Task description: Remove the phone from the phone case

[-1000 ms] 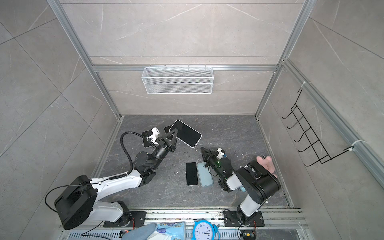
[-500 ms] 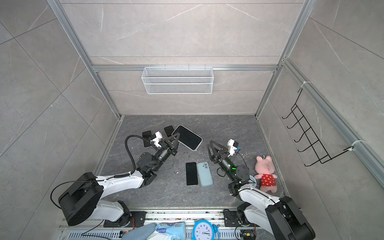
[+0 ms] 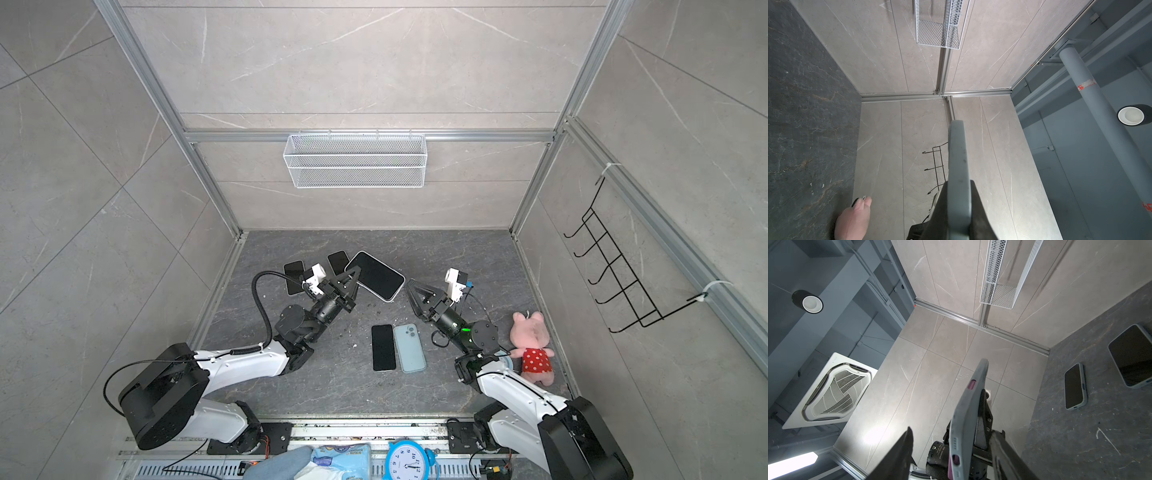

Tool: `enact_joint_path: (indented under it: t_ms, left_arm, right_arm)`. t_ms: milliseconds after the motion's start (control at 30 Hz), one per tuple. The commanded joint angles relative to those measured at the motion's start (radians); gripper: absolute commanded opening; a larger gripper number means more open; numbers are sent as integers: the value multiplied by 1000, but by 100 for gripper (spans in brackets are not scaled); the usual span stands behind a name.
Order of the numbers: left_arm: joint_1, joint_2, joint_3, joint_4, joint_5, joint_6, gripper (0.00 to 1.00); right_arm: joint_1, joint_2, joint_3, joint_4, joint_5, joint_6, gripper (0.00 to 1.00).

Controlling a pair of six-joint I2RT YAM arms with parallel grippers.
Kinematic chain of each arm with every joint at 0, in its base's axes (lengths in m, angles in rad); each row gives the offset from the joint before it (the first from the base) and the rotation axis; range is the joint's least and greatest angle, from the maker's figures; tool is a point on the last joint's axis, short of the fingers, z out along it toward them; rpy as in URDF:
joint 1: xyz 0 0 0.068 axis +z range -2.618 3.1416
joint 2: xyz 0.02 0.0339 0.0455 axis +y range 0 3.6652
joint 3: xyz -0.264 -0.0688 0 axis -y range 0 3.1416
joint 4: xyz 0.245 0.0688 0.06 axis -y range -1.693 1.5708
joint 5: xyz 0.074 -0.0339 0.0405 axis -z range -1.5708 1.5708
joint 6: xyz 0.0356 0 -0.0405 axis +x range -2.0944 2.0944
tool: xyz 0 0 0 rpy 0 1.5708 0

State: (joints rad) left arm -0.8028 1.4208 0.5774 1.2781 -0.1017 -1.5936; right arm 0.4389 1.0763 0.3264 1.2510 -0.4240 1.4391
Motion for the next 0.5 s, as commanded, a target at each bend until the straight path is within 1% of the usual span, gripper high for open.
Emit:
enact_joint_path:
  t_ms: [0, 267, 467]
  left_arm:
    - [-1, -3, 24, 108, 9, -9, 0]
    - [-3, -2, 30, 107, 22, 1, 0]
    - [-4, 0, 32, 107, 32, 12, 0]
  right_arm:
    - [4, -9, 36, -50, -26, -31, 59]
    - [5, 12, 64, -96, -24, -34, 47]
    - [7, 40, 72, -81, -25, -26, 42]
